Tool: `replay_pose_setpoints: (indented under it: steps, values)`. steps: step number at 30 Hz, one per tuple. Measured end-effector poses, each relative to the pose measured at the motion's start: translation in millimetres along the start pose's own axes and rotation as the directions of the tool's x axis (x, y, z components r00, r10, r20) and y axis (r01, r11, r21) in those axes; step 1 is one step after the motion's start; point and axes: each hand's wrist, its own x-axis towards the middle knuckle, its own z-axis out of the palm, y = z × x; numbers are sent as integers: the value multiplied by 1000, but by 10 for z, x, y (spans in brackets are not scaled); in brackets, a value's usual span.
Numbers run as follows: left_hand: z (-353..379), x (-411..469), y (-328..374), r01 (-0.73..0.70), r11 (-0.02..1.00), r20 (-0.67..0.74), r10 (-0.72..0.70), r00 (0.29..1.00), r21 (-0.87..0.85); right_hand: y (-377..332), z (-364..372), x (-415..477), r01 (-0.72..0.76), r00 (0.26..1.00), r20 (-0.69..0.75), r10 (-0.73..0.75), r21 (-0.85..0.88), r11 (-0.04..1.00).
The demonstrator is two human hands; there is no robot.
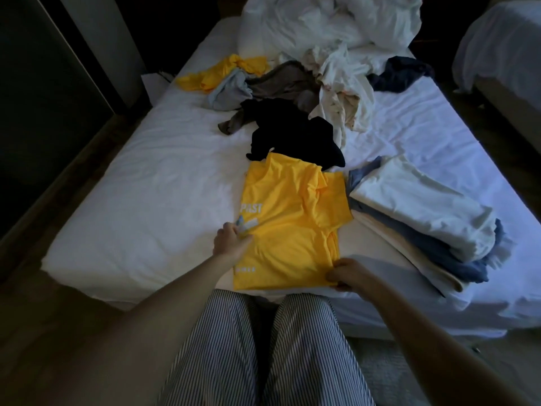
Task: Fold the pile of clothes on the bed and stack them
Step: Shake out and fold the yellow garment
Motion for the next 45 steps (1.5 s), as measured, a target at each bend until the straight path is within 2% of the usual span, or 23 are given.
replay_pose_setpoints:
  steps: [2,4,6,8,10,15,18,23,28,33,36,41,43,45]
  values:
    - [-68,-94,-66,50,991,96,-38,995,-124,10,71,-17,11,994,-109,-6,48,999]
    - [-120,-174,-143,119,957,234,-56,971,-264,33,159,-50,36,979,-205,10,219,975]
    - [-100,-284,-241,205,896,375,-47,926,-394,-2,234,-118,50,973,-227,39,374,926]
    - [-102,-419,-251,316,777,438,-58,897,-544,-86,249,-170,11,982,-174,76,450,893]
    - [-182,-475,-174,337,674,432,-28,901,-658,-224,181,-224,19,991,-124,50,498,867]
    - [-656,-410,279,267,596,356,34,934,-757,-665,-89,-478,189,980,-156,-122,547,815]
    - [-1048,-391,678,282,503,365,74,928,-817,-1077,-237,-652,240,971,-156,-183,592,769]
    - [-1767,-396,1399,227,326,297,181,938,-918,-1941,-583,-997,403,913,-239,-329,643,652]
    - [-2035,-304,1697,226,167,263,248,932,-960,-2477,-714,-1131,456,886,-247,-392,615,643]
    - [-2449,-92,2101,132,204,187,279,942,-970,-2970,-843,-1194,481,875,-279,-395,594,645]
    - [-2689,-6,2341,72,281,155,282,947,-957,-3255,-906,-1188,498,864,-286,-414,599,627]
    - [-2984,-36,2547,-34,393,91,296,951,-919,-3577,-1009,-1260,615,778,-319,-541,562,553]
    - [-2987,-14,2478,-39,444,94,273,957,-895,-3564,-978,-1281,615,782,-306,-543,517,595]
    - [-2875,-10,2305,-9,503,123,228,966,-864,-3391,-881,-1233,551,833,-280,-477,487,677]
